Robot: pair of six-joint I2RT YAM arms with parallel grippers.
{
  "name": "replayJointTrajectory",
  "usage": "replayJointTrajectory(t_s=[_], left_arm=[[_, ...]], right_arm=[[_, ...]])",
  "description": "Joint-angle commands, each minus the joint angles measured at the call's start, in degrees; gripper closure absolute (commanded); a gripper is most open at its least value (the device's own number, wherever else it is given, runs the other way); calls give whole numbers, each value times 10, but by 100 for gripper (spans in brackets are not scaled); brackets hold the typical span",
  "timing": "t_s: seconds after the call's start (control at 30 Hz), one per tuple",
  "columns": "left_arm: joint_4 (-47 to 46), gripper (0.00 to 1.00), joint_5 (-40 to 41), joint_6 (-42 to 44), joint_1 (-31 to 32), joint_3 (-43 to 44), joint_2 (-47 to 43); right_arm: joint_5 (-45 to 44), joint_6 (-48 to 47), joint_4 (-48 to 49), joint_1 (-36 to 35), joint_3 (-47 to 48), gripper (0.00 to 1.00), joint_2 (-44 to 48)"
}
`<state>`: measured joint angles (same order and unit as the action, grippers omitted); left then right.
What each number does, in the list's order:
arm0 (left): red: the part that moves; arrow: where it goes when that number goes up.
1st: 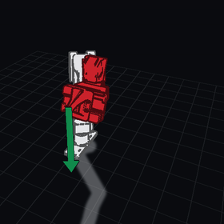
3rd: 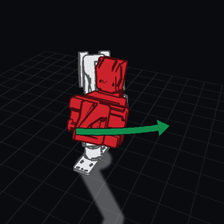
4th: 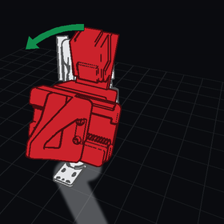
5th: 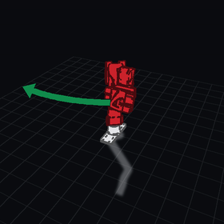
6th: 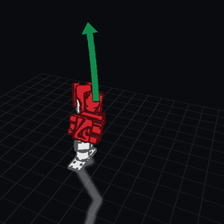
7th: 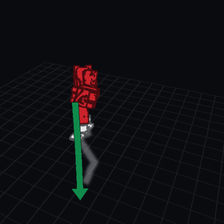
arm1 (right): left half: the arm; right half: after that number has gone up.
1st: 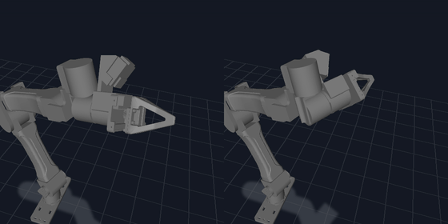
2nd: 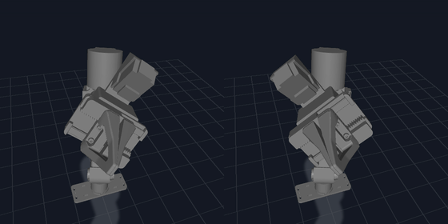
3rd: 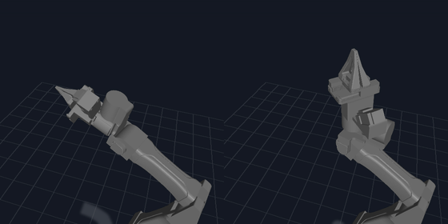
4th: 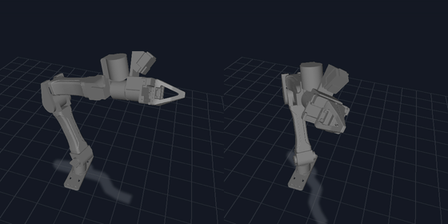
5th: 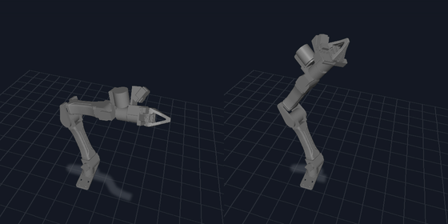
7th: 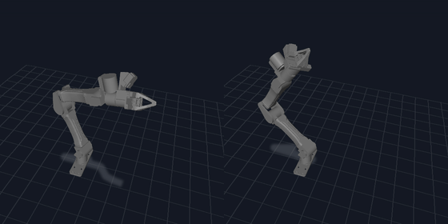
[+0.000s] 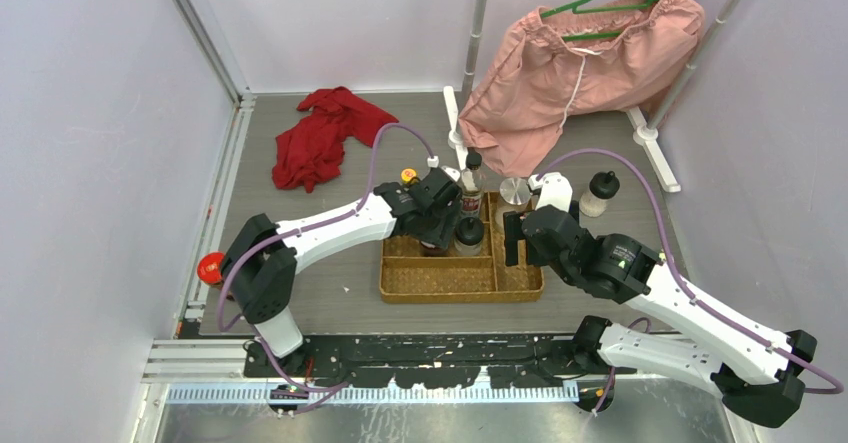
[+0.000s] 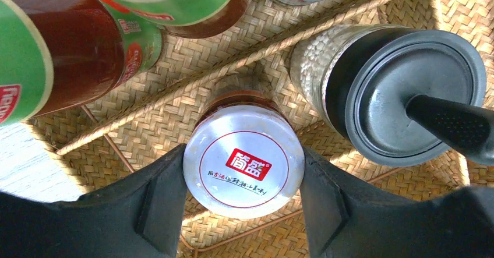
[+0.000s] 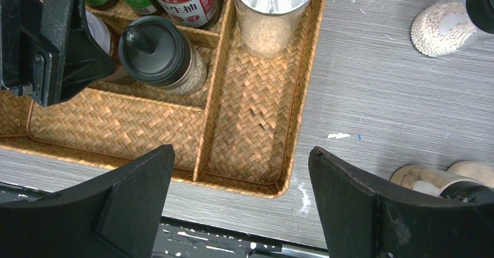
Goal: Organize the condiment bottles
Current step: Place the bottle in the storage box.
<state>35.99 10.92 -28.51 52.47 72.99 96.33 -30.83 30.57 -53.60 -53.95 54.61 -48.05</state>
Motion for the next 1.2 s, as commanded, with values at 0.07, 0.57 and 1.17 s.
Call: replayJointTrajectory(t_s=[0.07, 0.57, 1.17], left_arm=[[-34, 63, 15, -8, 4, 15, 1], [-20, 51, 20, -7, 10, 26, 7], [-5, 35, 26, 1, 12, 40, -7]], right_arm=[[-10, 3, 19, -3, -2, 9, 3], [-4, 1, 21, -3, -2, 9, 2], [10, -4, 23, -2, 0, 8, -9]])
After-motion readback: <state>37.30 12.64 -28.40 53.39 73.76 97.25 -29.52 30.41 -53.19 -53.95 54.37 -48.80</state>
